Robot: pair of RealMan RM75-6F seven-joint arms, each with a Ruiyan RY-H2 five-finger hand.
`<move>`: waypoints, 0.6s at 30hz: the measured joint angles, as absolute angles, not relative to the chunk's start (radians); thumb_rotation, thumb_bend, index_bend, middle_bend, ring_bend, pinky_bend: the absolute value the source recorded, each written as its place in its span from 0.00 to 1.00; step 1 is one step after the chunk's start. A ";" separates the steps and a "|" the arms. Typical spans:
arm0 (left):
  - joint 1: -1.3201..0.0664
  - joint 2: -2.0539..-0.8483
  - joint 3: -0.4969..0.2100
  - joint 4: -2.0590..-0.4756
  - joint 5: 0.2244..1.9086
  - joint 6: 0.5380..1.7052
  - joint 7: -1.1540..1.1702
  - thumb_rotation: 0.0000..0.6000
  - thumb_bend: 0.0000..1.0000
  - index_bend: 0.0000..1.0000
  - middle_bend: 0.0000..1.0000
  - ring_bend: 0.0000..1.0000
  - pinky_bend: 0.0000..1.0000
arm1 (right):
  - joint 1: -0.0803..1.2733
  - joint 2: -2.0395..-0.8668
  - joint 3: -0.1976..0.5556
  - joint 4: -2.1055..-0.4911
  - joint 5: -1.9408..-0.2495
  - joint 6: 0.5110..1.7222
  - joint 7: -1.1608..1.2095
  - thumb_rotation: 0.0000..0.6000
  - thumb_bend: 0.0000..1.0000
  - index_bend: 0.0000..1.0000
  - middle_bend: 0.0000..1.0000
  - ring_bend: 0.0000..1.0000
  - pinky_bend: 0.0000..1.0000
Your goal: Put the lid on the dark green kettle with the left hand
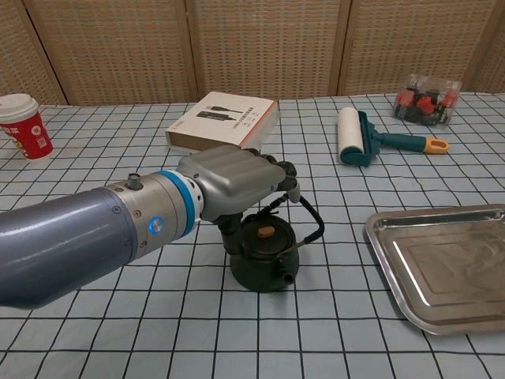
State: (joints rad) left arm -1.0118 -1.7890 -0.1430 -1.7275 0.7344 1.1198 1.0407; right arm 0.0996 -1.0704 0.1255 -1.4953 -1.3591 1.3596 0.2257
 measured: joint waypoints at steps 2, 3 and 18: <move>-1.008 -1.781 -0.139 -1.739 0.744 1.123 1.031 1.00 0.18 0.09 0.00 0.00 0.00 | 0.099 -1.070 0.125 -1.496 -1.359 1.359 0.225 1.00 0.04 0.02 0.00 0.00 0.00; -1.006 -1.774 -0.136 -1.748 0.751 1.125 1.025 1.00 0.18 0.07 0.00 0.00 0.00 | 0.099 -1.070 0.125 -1.496 -1.359 1.360 0.225 1.00 0.04 0.02 0.00 0.00 0.00; -0.953 -1.612 -0.039 -1.909 0.855 1.174 1.004 1.00 0.21 0.00 0.00 0.00 0.00 | 0.099 -1.072 0.121 -1.505 -1.365 1.363 0.205 1.00 0.03 0.02 0.00 0.00 0.00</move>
State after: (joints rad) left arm -0.9526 -1.6118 -0.0388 -1.9089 0.8547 1.1739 1.0036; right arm 0.0986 -1.0717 0.1212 -1.5048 -1.3648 1.3634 0.2053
